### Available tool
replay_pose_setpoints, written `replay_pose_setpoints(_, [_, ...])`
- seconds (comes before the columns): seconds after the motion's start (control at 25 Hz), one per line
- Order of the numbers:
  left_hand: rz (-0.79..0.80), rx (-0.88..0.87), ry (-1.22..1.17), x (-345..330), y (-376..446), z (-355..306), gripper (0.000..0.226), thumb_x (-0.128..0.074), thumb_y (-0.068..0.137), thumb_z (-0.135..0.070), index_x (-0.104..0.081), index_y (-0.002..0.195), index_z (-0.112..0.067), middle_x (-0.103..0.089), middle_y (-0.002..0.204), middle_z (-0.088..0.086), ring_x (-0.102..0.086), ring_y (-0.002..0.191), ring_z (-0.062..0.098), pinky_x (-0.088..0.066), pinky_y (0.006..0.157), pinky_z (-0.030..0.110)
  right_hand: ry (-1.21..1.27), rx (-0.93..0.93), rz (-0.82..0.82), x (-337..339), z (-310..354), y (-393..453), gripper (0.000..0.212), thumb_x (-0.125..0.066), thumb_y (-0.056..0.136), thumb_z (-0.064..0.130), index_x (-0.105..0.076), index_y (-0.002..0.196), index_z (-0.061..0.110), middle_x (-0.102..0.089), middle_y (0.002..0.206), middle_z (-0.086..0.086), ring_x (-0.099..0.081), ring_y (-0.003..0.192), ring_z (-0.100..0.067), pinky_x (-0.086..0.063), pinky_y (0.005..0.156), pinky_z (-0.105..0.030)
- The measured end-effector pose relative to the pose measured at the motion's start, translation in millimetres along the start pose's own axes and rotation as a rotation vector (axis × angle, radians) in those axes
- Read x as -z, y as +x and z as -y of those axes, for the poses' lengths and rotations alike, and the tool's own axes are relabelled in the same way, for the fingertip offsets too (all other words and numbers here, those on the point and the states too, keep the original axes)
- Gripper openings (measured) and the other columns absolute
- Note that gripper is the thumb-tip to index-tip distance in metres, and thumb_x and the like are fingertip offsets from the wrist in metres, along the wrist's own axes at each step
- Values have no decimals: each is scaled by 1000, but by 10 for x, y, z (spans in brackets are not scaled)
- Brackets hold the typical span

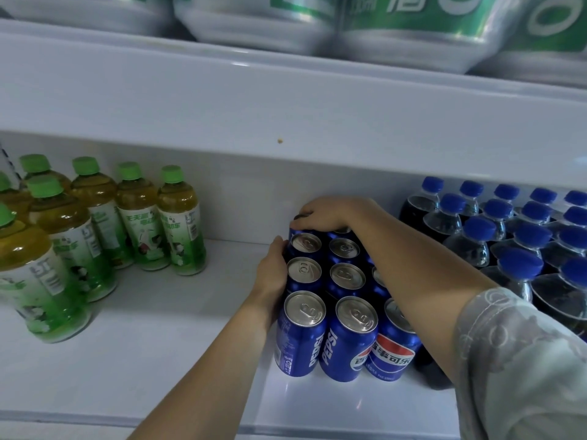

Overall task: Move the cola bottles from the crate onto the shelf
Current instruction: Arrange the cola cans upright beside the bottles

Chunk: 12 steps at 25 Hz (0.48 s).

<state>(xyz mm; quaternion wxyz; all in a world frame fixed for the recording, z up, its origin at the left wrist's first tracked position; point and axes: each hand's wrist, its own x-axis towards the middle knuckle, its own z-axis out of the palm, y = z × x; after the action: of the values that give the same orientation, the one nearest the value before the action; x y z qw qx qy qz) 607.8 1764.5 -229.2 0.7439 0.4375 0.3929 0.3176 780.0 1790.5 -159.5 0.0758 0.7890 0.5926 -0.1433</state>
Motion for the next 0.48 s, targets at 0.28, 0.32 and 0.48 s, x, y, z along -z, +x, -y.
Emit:
replay_pose_setpoints(0.28, [39, 29, -46, 56, -18, 42, 51, -34, 102, -56, -65, 114, -18, -75, 103, 7, -72, 97, 25, -56, 89, 38, 55, -23, -1, 0, -7, -36, 72, -32, 96, 74, -46, 150, 29, -39, 161, 0, -38, 145, -27, -28, 119, -50])
replay_pose_setpoints(0.32, [59, 37, -83, 96, -38, 68, 54, -36, 100, -60, -61, 124, -17, -74, 111, 7, -71, 103, 26, -54, 97, 43, 91, -44, -7, 19, -18, -49, 74, -29, 96, 74, -43, 152, 28, -35, 163, -1, -34, 148, -28, -25, 120, -50])
replay_pose_setpoints(0.48, [99, 89, -156, 218, -227, 208, 52, -45, 96, -61, -66, 123, -22, -75, 115, 6, -71, 106, 28, -50, 103, 48, 267, -187, -11, 161, -188, -145, 73, -24, 98, 72, -48, 149, 25, -36, 162, -6, -38, 145, -32, -30, 115, -51])
